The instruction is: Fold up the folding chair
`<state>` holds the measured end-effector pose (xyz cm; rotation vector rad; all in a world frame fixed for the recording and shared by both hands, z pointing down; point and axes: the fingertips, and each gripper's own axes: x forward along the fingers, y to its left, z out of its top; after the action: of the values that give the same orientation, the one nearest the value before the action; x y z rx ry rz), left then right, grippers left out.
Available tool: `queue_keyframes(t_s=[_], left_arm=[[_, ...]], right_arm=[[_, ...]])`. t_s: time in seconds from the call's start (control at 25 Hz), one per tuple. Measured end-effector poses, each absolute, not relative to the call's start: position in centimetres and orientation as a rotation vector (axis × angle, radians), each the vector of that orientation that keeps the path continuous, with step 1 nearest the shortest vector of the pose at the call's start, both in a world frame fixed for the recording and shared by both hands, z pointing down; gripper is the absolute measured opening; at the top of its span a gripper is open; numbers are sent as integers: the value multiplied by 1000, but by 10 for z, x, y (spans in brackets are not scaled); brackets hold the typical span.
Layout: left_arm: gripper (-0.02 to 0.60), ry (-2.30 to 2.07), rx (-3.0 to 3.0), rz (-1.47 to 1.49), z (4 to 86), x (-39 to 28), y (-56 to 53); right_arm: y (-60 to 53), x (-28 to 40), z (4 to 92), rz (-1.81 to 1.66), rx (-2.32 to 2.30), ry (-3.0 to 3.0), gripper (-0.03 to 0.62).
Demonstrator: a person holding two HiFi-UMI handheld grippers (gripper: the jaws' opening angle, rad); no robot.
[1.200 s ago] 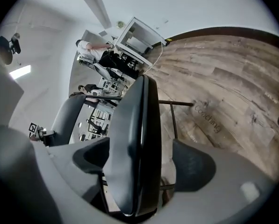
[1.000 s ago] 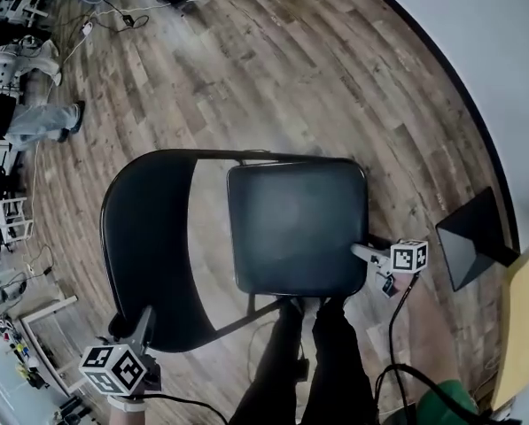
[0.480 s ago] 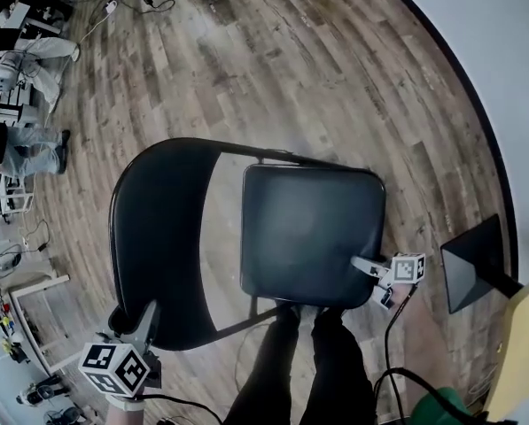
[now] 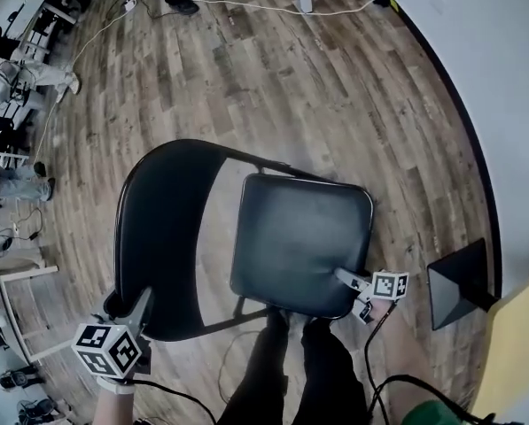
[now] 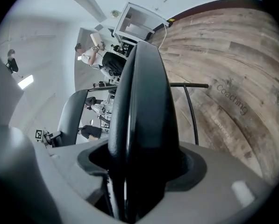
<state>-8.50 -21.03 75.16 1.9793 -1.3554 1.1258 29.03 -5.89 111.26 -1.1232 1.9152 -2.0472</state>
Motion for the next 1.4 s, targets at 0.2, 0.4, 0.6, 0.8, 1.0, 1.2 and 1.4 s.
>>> queue_keyframes(t_s=[0.2,0.4,0.6,0.8,1.0,1.2,1.4], left_arm=[[230,-1427,1990,1059,719,-91,-224],[215,-1428,2038,1035,683,-80,-216],[193,-1452,2040,929,657,-86,-218],[179,-1457,2024,857,639,-101,-223],[169,-1434,2038,819,622,-107,-225],[158,-1439,2060,792,601,-111,-223],[155,-1442,2087,795,586,-115,-220]], right_arm=[[-73,265,1074,-2109,-1261,1904,328],[-80,243,1030,-2137,-1364,1910,328],[-96,214,984,-2110,-1306,1911,298],[-112,180,941,-2068,-1239,1920,298],[-128,150,912,-2082,-1362,1927,298],[-140,115,881,-2105,-1423,1923,222],[-152,81,859,-2125,-1498,1922,204]])
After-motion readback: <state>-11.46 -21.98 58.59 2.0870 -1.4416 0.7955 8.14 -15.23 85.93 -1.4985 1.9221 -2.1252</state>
